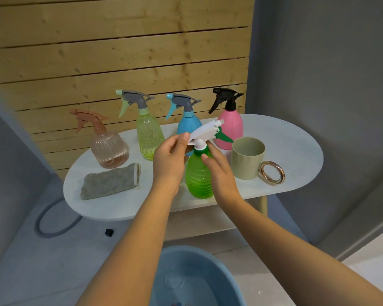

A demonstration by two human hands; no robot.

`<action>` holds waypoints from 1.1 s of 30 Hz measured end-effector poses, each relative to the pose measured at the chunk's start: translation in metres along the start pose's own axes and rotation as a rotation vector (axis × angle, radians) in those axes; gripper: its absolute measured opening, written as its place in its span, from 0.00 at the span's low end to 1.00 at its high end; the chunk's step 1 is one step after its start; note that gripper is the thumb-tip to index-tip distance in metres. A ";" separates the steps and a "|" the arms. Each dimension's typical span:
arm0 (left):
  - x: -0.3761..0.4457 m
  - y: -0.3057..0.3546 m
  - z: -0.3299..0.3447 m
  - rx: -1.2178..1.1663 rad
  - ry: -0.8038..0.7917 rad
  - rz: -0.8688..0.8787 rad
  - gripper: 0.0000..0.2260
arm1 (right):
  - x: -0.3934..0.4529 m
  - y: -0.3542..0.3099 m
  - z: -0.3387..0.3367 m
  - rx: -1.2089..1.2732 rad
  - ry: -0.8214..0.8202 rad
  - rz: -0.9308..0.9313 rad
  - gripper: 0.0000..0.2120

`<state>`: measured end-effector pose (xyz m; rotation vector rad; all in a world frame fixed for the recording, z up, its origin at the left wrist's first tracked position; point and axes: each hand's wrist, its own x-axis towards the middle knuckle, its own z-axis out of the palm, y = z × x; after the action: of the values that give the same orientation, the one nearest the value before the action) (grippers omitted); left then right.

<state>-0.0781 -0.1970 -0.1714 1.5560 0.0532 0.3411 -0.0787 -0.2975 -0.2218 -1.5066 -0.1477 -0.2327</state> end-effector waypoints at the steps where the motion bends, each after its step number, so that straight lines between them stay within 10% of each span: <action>1: 0.000 0.001 0.001 -0.002 0.000 0.004 0.08 | 0.000 0.001 0.000 0.012 0.012 0.008 0.20; 9: 0.007 -0.002 0.005 0.073 0.048 0.050 0.09 | 0.003 0.001 0.002 0.001 0.059 -0.058 0.08; 33: 0.006 -0.008 0.006 0.252 -0.009 0.162 0.06 | -0.002 -0.004 0.010 0.052 0.133 0.038 0.15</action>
<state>-0.0690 -0.2011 -0.1778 1.8168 -0.0384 0.4688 -0.0808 -0.2874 -0.2176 -1.4362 -0.0194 -0.2956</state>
